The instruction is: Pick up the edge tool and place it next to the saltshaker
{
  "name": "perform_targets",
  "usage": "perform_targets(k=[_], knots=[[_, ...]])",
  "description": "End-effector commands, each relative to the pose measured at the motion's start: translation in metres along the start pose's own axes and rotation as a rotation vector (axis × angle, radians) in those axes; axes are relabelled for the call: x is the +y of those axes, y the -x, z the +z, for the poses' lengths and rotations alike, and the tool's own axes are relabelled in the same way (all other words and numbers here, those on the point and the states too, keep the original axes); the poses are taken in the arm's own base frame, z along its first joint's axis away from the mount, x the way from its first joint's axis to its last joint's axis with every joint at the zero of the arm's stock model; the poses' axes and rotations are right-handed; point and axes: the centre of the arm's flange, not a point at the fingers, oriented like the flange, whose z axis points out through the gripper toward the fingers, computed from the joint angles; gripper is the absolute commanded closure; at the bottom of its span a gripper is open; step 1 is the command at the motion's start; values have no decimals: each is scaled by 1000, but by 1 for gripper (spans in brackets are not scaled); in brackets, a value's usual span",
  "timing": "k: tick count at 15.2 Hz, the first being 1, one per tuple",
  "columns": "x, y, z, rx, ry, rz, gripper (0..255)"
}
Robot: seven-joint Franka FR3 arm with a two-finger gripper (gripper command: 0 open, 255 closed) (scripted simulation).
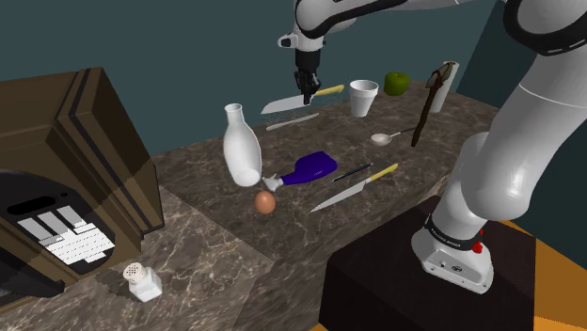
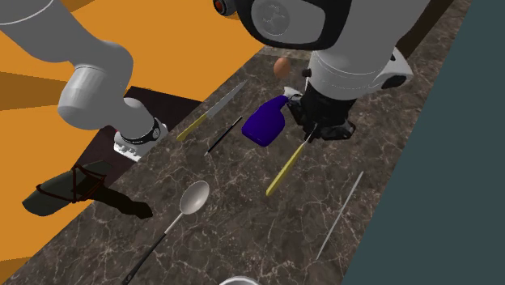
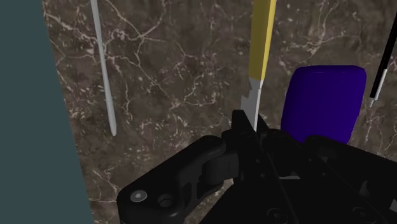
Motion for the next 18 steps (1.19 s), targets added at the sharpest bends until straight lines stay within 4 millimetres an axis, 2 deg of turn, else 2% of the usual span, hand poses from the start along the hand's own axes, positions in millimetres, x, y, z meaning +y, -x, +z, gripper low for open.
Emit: perform_targets(k=[1,18], knots=[[0,1,-8,0,0,0,255],[-152,-165,-6,0,0,0,255]])
